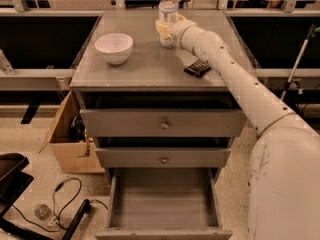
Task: Pick blue plastic bottle from bottom drawer and place on counter
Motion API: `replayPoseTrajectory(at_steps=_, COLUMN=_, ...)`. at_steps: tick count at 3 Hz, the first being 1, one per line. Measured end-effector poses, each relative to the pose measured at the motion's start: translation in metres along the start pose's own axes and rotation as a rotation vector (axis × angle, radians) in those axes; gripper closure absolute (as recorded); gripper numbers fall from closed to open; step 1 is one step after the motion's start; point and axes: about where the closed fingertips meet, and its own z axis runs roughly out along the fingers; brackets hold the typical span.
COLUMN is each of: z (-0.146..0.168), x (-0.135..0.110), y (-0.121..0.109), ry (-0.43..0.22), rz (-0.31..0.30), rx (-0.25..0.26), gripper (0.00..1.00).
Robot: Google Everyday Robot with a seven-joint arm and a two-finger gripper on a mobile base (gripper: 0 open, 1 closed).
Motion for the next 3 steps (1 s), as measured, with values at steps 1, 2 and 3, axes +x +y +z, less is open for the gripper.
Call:
replayPoseTrajectory(at_steps=1, z=0.0000, x=0.0000, y=0.0000, ry=0.000, rz=0.000, rx=0.000, gripper=0.61)
replayPoseTrajectory(at_steps=2, z=0.0000, x=0.0000, y=0.0001, ry=0.000, rz=0.000, rx=0.000, gripper=0.38)
replayPoseTrajectory(at_steps=3, z=0.0001, x=0.0000, y=0.0001, ry=0.000, rz=0.000, rx=0.000, gripper=0.14)
